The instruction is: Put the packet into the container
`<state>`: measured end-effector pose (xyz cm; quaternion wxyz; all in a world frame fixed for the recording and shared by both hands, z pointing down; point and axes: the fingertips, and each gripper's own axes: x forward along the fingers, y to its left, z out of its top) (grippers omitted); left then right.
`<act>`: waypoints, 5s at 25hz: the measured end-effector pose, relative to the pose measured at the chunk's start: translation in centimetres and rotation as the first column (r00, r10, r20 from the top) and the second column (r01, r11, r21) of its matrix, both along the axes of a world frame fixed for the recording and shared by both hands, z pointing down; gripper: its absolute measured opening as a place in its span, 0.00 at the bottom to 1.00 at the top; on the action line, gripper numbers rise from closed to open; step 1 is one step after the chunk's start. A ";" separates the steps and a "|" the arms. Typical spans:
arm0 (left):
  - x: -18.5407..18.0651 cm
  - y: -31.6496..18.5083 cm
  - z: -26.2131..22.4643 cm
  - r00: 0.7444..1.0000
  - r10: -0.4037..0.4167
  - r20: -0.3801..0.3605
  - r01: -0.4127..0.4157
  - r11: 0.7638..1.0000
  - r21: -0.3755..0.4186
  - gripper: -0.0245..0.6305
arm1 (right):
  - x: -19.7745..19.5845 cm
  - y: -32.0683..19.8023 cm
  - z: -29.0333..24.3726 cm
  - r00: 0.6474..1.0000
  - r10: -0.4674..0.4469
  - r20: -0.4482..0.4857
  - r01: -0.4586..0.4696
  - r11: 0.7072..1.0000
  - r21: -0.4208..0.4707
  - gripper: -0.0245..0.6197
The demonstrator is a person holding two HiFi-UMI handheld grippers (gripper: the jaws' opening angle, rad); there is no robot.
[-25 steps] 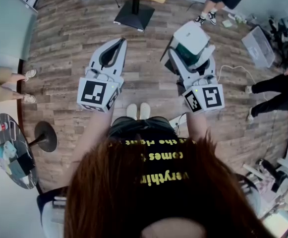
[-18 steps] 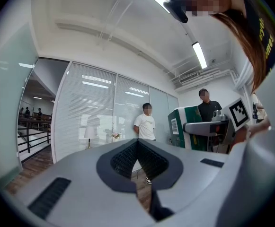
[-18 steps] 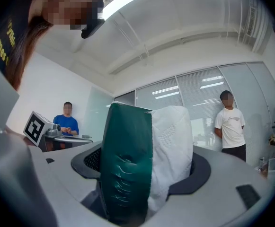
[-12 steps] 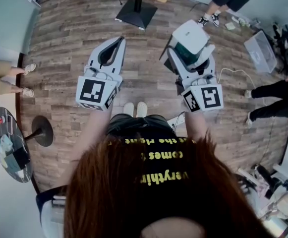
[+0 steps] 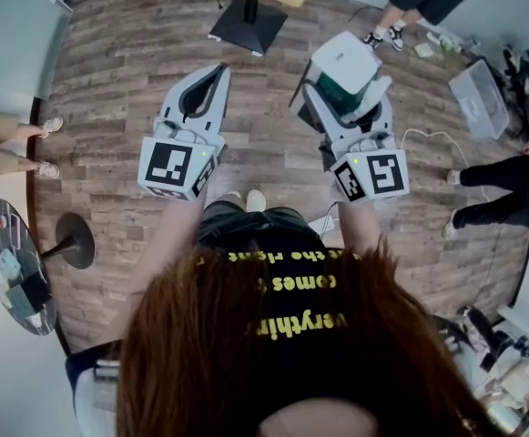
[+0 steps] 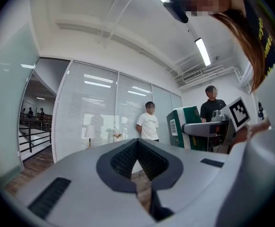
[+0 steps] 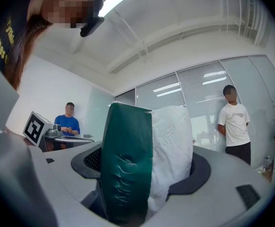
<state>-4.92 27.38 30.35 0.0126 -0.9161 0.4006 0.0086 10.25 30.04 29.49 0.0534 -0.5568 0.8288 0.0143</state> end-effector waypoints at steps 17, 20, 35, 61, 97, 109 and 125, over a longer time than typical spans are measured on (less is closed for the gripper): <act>-0.6 -9.1 0.5 1.000 0.022 -0.011 -0.022 1.000 -0.003 0.03 | -0.3 -8.8 0.0 0.999 0.031 0.012 -0.031 1.000 0.000 0.64; -1.3 -12.0 0.3 0.999 0.030 -0.017 -0.030 1.000 0.001 0.03 | -1.1 -11.5 -0.4 0.999 0.039 0.008 -0.039 0.999 0.007 0.64; -4.5 -22.6 0.1 0.998 0.059 -0.034 -0.059 0.998 0.010 0.03 | -3.6 -21.5 -0.8 0.996 0.094 0.010 -0.094 0.995 0.017 0.64; 1.6 -38.2 0.6 0.998 -0.063 -0.027 0.063 0.998 -0.005 0.03 | 3.1 -39.1 -0.5 1.000 -0.010 0.002 0.010 1.000 0.010 0.64; 4.1 -57.0 1.1 0.999 -0.037 -0.017 0.037 0.999 -0.004 0.03 | 4.1 -57.3 1.3 1.000 -0.008 0.003 0.008 1.000 -0.026 0.64; 2.4 -60.9 2.0 0.999 -0.033 -0.026 0.032 0.999 -0.032 0.03 | 3.3 -61.1 2.8 1.000 0.018 -0.026 -0.020 0.997 -0.071 0.64; 3.0 -62.6 1.9 0.998 -0.060 -0.035 0.059 0.998 -0.023 0.03 | 3.6 -64.1 5.2 0.993 -0.025 -0.113 0.011 0.992 -0.124 0.64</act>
